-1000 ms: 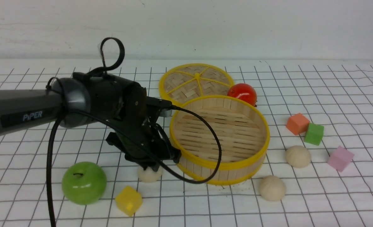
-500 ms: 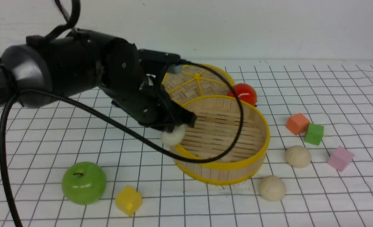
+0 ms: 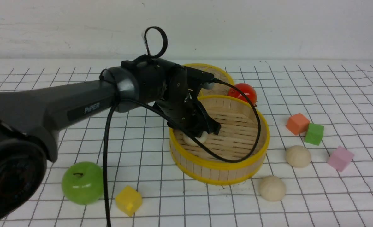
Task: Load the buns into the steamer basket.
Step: Use the left arm to put the steamed stuffed bun into the steamer, then use the right arm to grab a steamed stuffed bun
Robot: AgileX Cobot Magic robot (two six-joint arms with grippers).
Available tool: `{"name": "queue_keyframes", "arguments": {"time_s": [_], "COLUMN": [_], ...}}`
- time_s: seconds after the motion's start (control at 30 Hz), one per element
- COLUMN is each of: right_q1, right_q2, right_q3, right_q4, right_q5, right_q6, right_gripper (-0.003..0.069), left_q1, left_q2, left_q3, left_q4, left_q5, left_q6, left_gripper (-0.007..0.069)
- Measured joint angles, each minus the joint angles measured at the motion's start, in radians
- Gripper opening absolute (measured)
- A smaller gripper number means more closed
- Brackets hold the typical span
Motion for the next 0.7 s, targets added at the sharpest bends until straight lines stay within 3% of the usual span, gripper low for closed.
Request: {"name": "queue_keyframes", "arguments": {"time_s": [0.1, 0.13, 0.17, 0.27, 0.33, 0.47, 0.5, 0.57, 0.7], "right_q1": [0.000, 0.000, 0.000, 0.000, 0.000, 0.000, 0.000, 0.000, 0.000], "right_q2": [0.000, 0.000, 0.000, 0.000, 0.000, 0.000, 0.000, 0.000, 0.000], "right_q3": [0.000, 0.000, 0.000, 0.000, 0.000, 0.000, 0.000, 0.000, 0.008], "right_q4": [0.000, 0.000, 0.000, 0.000, 0.000, 0.000, 0.000, -0.007, -0.027], "right_q5": [0.000, 0.000, 0.000, 0.000, 0.000, 0.000, 0.000, -0.002, -0.068], "right_q6": [0.000, 0.000, 0.000, 0.000, 0.000, 0.000, 0.000, -0.008, -0.037], "right_gripper": [0.0239, 0.0239, 0.0239, 0.0239, 0.0239, 0.0239, 0.0239, 0.0239, 0.0239], "left_q1": [-0.003, -0.003, -0.006, -0.021, -0.038, -0.082, -0.084, -0.111, -0.144], "left_q2": [-0.015, -0.017, -0.040, -0.130, -0.207, -0.407, -0.418, -0.574, -0.857], "left_q3": [-0.006, -0.005, -0.005, -0.005, -0.003, 0.091, 0.101, 0.261, 0.565], "left_q4": [-0.001, -0.001, -0.001, -0.001, -0.004, -0.017, -0.019, -0.050, -0.090], "left_q5": [0.019, 0.021, 0.042, 0.099, 0.130, 0.114, 0.110, 0.032, -0.119], "left_q6": [-0.017, -0.017, -0.021, -0.036, -0.046, -0.053, -0.053, -0.054, -0.052], "left_gripper": [0.0486, 0.0486, 0.0548, 0.0556, 0.0502, 0.0245, 0.0227, 0.0029, -0.0013]}}
